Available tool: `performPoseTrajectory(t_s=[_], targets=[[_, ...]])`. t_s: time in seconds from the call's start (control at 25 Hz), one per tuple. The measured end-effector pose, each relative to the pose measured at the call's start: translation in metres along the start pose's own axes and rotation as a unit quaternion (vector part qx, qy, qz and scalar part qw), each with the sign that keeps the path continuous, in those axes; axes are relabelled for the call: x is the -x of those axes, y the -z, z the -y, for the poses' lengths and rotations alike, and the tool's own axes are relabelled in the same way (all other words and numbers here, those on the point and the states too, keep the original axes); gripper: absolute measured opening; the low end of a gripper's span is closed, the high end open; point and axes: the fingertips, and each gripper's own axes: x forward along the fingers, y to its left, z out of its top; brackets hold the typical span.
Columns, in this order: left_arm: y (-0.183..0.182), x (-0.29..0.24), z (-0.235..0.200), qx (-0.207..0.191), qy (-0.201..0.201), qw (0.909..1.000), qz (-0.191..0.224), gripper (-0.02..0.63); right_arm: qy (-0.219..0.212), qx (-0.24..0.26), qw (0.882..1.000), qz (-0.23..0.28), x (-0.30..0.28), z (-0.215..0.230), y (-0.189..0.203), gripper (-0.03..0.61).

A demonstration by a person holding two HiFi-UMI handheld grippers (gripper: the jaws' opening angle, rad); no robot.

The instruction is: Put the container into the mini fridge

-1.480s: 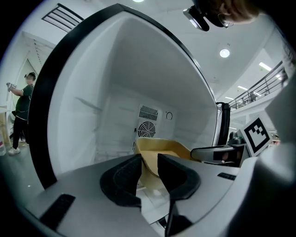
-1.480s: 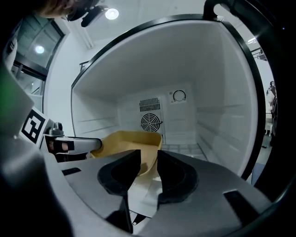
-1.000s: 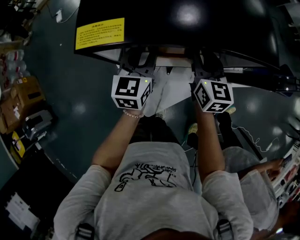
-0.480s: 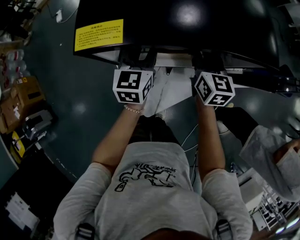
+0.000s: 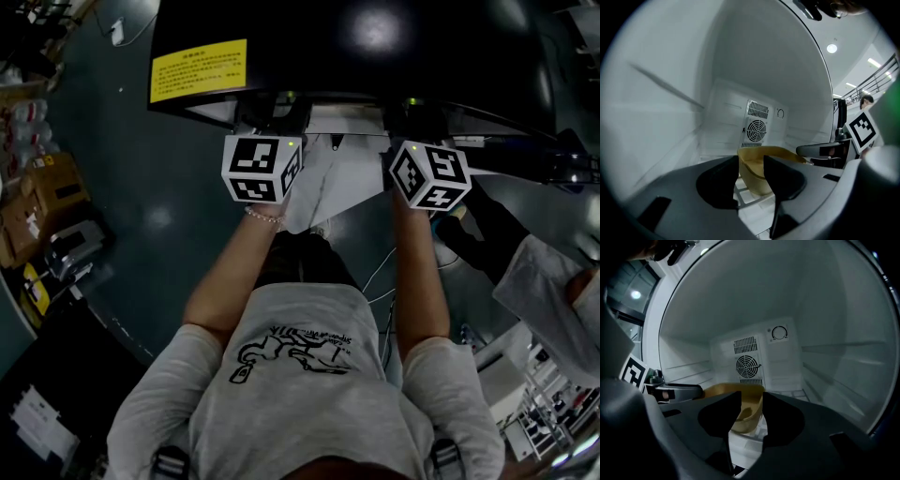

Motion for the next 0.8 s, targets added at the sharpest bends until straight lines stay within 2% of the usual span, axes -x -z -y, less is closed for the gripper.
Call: performPoseTrajectory(t_s=[0.36,0.8], targets=[[-0.015,0.022,0.01,-0.005,0.008,0.9998,0.02,0.17,0.006,0.033,0.999,0.026,0.028,-0.013,-0.017,0.138],[-0.036,0.077,0.046,-0.022,0.054,0.9977,0.036,0.158,-0.018,0.067,0.996,0.046,0.085,-0.053,-0.036,0.126]])
